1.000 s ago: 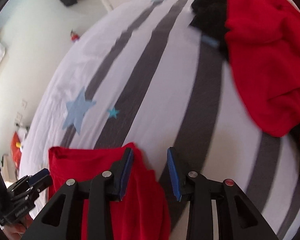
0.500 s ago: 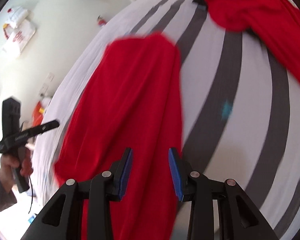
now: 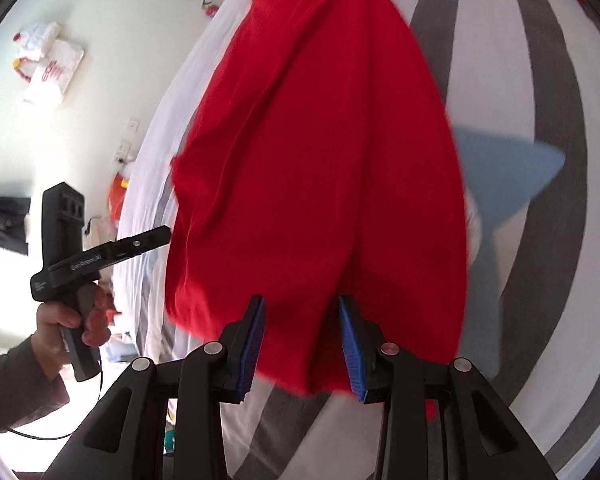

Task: Fold clothes

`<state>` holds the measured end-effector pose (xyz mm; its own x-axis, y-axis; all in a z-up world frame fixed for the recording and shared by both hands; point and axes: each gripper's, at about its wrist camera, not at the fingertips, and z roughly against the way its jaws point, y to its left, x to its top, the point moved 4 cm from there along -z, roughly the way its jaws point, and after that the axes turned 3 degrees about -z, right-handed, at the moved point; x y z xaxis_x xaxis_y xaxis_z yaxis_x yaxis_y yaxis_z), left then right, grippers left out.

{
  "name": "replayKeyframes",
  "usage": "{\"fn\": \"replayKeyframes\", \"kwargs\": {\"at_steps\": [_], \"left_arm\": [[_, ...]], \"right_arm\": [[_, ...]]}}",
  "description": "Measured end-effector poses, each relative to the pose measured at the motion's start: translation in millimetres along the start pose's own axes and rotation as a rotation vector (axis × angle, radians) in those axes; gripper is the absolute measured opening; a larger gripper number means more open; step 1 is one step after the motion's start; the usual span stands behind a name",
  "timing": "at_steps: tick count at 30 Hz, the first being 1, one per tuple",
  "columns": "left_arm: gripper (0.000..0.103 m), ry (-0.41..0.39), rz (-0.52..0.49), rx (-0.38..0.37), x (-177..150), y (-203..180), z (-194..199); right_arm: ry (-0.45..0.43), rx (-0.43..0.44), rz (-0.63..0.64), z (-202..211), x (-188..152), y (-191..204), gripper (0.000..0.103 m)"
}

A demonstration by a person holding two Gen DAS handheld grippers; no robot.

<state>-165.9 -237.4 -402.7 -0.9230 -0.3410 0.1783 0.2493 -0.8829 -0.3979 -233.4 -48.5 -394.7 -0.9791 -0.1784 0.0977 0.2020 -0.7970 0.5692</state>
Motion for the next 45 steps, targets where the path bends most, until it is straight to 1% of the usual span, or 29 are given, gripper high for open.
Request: {"fn": "replayKeyframes", "kwargs": {"at_steps": [1,2,3,4,5,6,7,11,13,16,20,22,23,25,27,29,30,31,32,33,35,36,38,41,43,45], "left_arm": [[0.044,0.012,-0.014,-0.001,-4.1,-2.9,-3.5],[0.041,0.013,-0.025,-0.006,-7.8,-6.3,-6.2],[0.025,0.01,-0.041,-0.005,-11.0,-10.0,-7.8],[0.013,0.015,-0.05,-0.004,-13.0,-12.4,-8.9],[0.006,0.015,-0.047,0.0,-14.4,-13.7,-8.8],[0.006,0.0,-0.038,-0.008,-15.0,-15.0,-5.0],[0.006,-0.021,-0.024,-0.038,-14.7,-16.6,1.0],[0.006,-0.056,0.007,-0.066,-15.1,-15.6,18.8],[0.006,-0.039,0.009,-0.058,-18.0,-12.6,16.8],[0.006,-0.005,0.011,-0.044,-22.8,-9.9,5.6],[0.006,0.02,0.009,-0.027,-22.9,-10.6,-5.1],[0.006,0.029,0.039,-0.044,-22.7,-8.7,-6.2],[0.007,0.043,0.052,-0.06,-23.1,-8.2,-6.7],[0.011,0.045,0.046,-0.048,-22.2,-9.4,-3.0],[0.017,0.025,0.042,-0.029,-17.3,-11.7,7.3],[0.017,-0.017,0.016,0.004,-8.4,-15.5,20.6],[0.017,-0.048,-0.004,0.024,-0.1,-18.0,27.9],[0.017,-0.069,-0.019,0.036,7.8,-20.4,32.2],[0.017,-0.101,-0.038,0.048,21.3,-24.8,36.4],[0.017,-0.12,-0.05,0.04,29.6,-30.6,37.2],[0.018,-0.153,-0.075,0.016,50.3,-42.5,35.5],[0.018,-0.167,-0.089,0.009,64.8,-49.6,31.1],[0.018,-0.183,-0.117,-0.012,86.1,-60.8,21.7],[0.018,-0.196,-0.14,-0.043,119.9,-79.2,7.5],[0.018,-0.205,-0.155,-0.043,143.2,-80.3,2.1],[0.019,-0.202,-0.17,-0.018,134.6,-64.5,1.9]], "right_arm": [[0.007,-0.008,0.008,-2.6,-3.4,-0.4,0.033],[0.014,-0.015,0.015,-5.2,-6.8,-0.8,0.028],[0.021,-0.023,0.023,-7.7,-10.3,-1.2,0.012],[0.021,-0.021,0.03,-7.7,-12.5,-1.0,0.003],[0.013,-0.011,0.035,-5.1,-13.6,-0.1,0.002],[0.005,-0.003,0.045,-1.7,-14.8,1.2,0.002],[-0.003,0.003,0.058,2.4,-16.0,3.0,0.002],[-0.006,0.017,0.092,19.2,-21.2,-0.1,0.001],[-0.01,0.022,0.08,25.8,-25.7,-7.2,0.001],[0.011,0.009,0.079,20.4,-35.6,-11.4,0.001],[0.035,-0.006,0.052,5.9,-21.0,-15.9,0.001],[0.041,-0.011,0.035,3.8,-20.3,-18.8,0.001],[0.053,-0.019,0.035,0.7,-20.3,-19.5,0.001],[0.077,-0.031,0.035,-4.6,-20.7,-20.0,0.001],[0.098,-0.049,0.059,-3.2,-21.4,-14.5,0.002],[0.112,-0.087,0.096,0.0,-23.3,-7.4,0.003],[0.112,-0.11,0.111,5.1,-23.0,-7.2,0.006],[0.101,-0.128,0.118,11.9,-20.8,-7.0,0.006],[0.08,-0.14,0.119,20.4,-16.7,-6.7,0.006],[0.049,-0.139,0.112,27.2,-9.8,-6.0,0.006],[-0.032,-0.111,0.081,37.4,9.9,-3.6,0.006],[-0.065,-0.097,0.07,39.5,19.5,-1.7,0.006],[-0.109,-0.065,0.071,29.4,45.1,4.9,0.008],[-0.137,-0.03,0.086,6.5,77.7,14.4,0.009],[-0.138,-0.021,0.097,-11.1,95.6,19.4,0.01],[-0.135,-0.021,0.1,-26.5,111.9,22.0,0.011]]}}
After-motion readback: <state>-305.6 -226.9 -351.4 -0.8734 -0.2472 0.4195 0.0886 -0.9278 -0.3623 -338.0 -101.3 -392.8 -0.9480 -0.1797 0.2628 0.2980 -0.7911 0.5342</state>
